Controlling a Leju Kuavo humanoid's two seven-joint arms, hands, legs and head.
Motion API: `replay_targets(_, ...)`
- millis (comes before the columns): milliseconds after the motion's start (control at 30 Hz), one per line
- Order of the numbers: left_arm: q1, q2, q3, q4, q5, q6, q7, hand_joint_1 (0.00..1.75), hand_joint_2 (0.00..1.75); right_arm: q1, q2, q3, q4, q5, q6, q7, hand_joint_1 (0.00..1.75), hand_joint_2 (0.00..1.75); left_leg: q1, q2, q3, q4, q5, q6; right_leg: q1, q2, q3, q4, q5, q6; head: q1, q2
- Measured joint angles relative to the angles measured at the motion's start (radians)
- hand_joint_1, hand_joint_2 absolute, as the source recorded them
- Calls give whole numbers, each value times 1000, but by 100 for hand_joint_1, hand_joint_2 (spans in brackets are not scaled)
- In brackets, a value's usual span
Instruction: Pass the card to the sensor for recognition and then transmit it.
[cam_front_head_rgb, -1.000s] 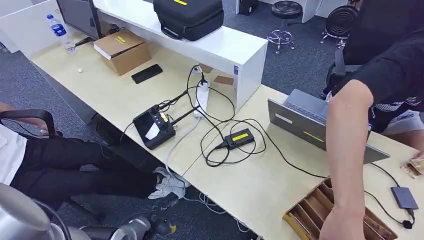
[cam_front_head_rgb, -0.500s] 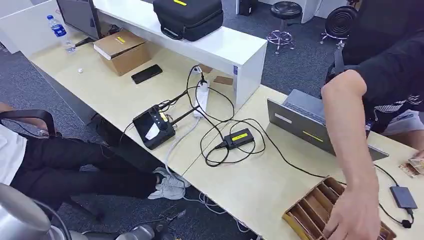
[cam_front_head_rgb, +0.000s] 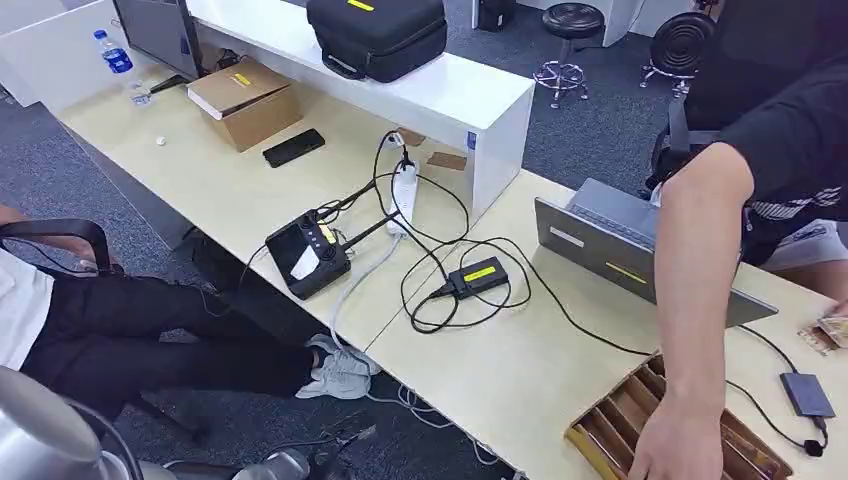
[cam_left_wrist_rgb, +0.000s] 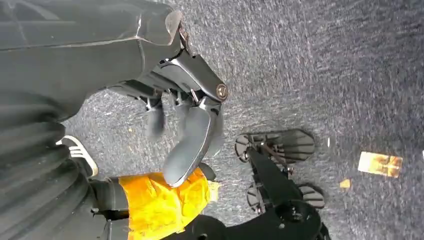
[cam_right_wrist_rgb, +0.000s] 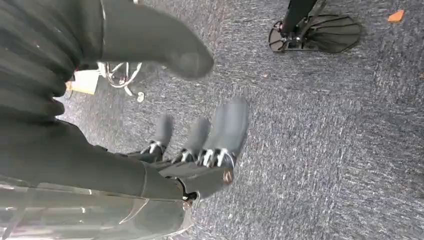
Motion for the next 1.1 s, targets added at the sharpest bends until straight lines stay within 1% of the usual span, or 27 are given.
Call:
replay_targets(33,0,2,0,0,-1,-1,0,175,175,0,0,0,0,5,1,0,148,175,0,0,0,0,0,0,0,0,0,0,0,0,0,0)
replay_targets(233,0,8,0,0,0,-8,1,175,175,-2,0,0,0,7,2,0,145,175,0,0,0,0,0,0,0,0,0,0,0,0,0,0)
replay_targets(300,0,8,0,0,0,-9,1,175,175,-3,0,0,0,7,2,0,148,175,0,0,0,0,0,0,0,0,0,0,0,0,0,0)
replay_targets(333,0,8,0,0,1,-10,2,173,175,-3,0,0,0,8,2,-2,147,175,0,0,0,0,0,0,0,0,0,0,0,0,0,0)
replay_targets(367,0,8,0,0,1,-10,3,164,175,-3,0,0,0,10,3,-2,148,175,0,0,0,0,0,0,0,0,0,0,0,0,0,0)
replay_targets(433,1,11,0,0,4,-13,6,161,175,-3,0,0,0,11,4,-3,148,175,0,0,0,0,0,0,0,0,0,0,0,0,0,0)
replay_targets(533,1,14,0,2,10,-16,9,147,175,-4,0,0,0,14,6,-3,141,175,0,0,0,0,0,0,0,0,0,0,0,0,0,0)
replay_targets(567,1,16,0,2,11,-18,9,147,175,-5,0,0,0,18,6,-3,136,175,0,0,0,0,0,0,0,0,0,0,0,0,0,0)
replay_targets(600,1,17,0,2,11,-19,9,145,175,-5,0,0,0,23,5,-3,113,175,0,0,0,0,0,0,0,0,0,0,0,0,0,0)
replay_targets(633,0,17,0,2,12,-22,9,106,175,-6,0,0,0,25,5,-3,21,175,0,0,0,0,0,0,0,0,0,0,0,0,0,0)
replay_targets(667,0,17,0,2,13,-26,9,45,175,-7,0,0,0,25,5,-3,0,175,0,0,0,0,0,0,0,0,0,0,0,0,0,0)
replay_targets(700,0,18,0,2,14,-28,10,28,175,-8,0,0,0,26,5,0,0,175,0,0,0,0,0,0,0,0,0,0,0,0,0,0)
replay_targets(733,0,18,0,2,14,-29,11,2,175,-9,0,0,0,26,5,2,0,175,0,0,0,0,0,0,0,0,0,0,0,0,0,0)
replay_targets(833,0,21,0,2,10,-37,15,0,175,-10,0,0,0,26,4,13,0,175,0,0,0,0,0,0,0,0,0,0,0,0,0,0)
replay_targets(1100,0,22,0,2,10,-47,15,0,175,-14,0,0,0,27,-1,17,0,175,0,0,0,0,0,0,0,0,0,0,0,0,0,0)
